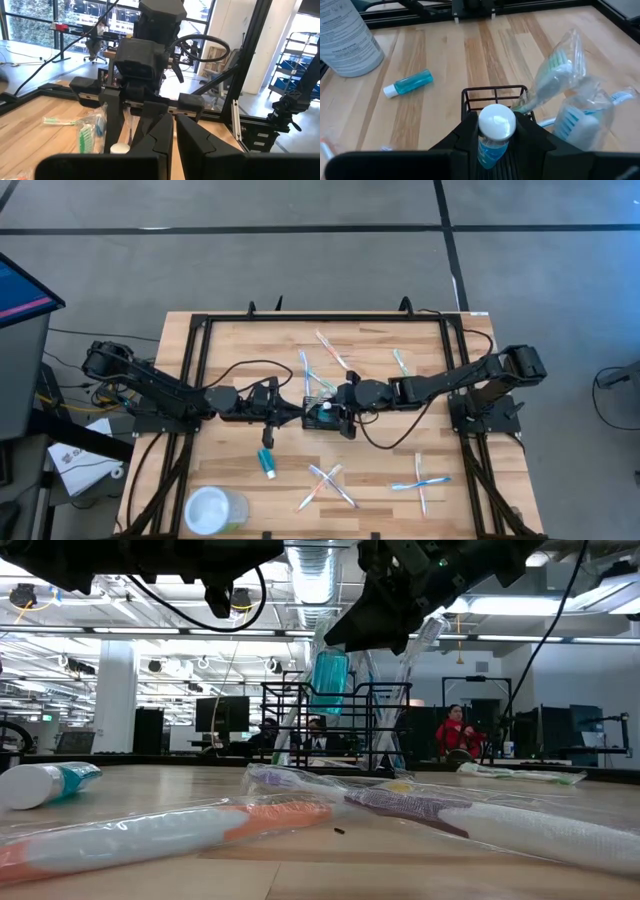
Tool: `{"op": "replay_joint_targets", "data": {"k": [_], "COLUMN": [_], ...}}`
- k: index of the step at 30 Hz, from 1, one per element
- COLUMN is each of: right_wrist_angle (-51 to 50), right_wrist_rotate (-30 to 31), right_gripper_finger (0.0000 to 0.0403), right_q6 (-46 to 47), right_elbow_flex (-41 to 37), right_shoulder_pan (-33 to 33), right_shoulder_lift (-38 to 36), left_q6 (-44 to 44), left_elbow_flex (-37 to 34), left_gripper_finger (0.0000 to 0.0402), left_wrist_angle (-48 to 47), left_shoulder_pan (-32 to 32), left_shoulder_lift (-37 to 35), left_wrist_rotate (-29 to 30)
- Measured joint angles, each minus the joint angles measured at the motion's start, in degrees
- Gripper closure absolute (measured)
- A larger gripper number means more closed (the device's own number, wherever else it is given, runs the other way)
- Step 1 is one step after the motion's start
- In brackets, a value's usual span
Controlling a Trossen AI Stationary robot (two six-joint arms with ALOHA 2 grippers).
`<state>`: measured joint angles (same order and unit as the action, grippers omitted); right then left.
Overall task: Pick & Place toothbrushing station
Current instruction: Put the right mouthwash into the wire organizer
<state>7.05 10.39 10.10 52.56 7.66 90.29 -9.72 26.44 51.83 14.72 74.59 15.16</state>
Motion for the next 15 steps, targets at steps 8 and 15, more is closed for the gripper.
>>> {"op": "replay_joint_targets", "data": {"k": [8,15], "right_wrist_angle": [0.39,0.56], "right_wrist_rotate": [-0.02,0.0], "right_gripper_finger": [0.0319,0.0319], "right_q6": [0.63,0.7], "right_elbow_flex": [0.1,0.0], "right_shoulder_pan": [0.2,0.2], "right_shoulder_lift": [3.67,3.73], "left_q6": [0.0,0.0], "left_elbow_flex": [0.0,0.0], "left_gripper_finger": [0.0385,0.0385], "left_wrist_angle": [0.01,0.0], "left_shoulder_pan": [0.0,0.0], "left_shoulder_lift": [0.02,0.02], "left_wrist_rotate": [0.02,0.02]}}
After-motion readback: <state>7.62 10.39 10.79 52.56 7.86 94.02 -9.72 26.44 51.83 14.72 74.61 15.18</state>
